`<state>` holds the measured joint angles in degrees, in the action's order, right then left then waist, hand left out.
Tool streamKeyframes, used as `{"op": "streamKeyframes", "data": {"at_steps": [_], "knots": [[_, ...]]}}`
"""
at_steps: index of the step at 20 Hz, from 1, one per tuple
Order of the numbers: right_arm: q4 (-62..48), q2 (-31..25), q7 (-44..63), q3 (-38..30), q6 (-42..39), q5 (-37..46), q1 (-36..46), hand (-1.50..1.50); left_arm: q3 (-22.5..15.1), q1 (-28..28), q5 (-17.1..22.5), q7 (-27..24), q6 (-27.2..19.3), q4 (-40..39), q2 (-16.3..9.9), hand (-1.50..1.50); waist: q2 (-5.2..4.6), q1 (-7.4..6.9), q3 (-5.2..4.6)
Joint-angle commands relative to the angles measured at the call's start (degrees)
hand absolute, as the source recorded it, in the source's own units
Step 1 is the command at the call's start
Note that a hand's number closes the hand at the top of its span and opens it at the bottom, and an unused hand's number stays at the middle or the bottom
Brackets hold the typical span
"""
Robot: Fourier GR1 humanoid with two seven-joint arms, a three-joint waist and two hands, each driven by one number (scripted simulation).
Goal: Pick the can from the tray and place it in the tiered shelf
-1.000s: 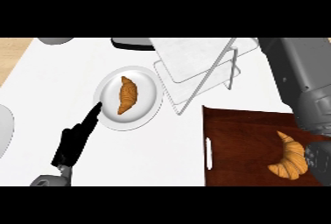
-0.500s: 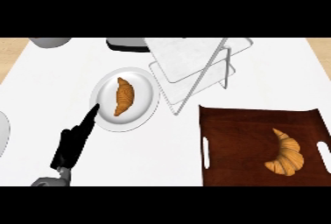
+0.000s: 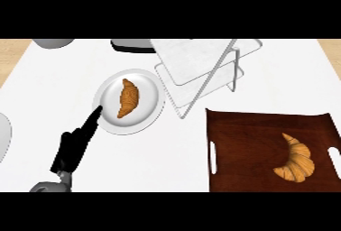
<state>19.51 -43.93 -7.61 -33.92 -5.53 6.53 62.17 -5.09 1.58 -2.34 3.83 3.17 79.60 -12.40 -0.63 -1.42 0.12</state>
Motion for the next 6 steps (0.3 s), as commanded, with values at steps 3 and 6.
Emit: {"op": "streamKeyframes", "data": {"at_steps": [3,6], "knots": [[-1.7,-3.0,-5.5,1.0,-7.2,-0.1,-4.1,-1.5,-0.9,0.2,-1.9,-0.6,-1.0,-0.4,1.5,0.0,0.09,0.03,-0.04],[-3.0,-4.9,-5.2,2.0,-7.3,1.2,-3.1,-1.5,0.5,2.9,-0.8,0.3,0.4,-1.5,0.7,0.0,-0.07,-0.23,-0.03]]}}
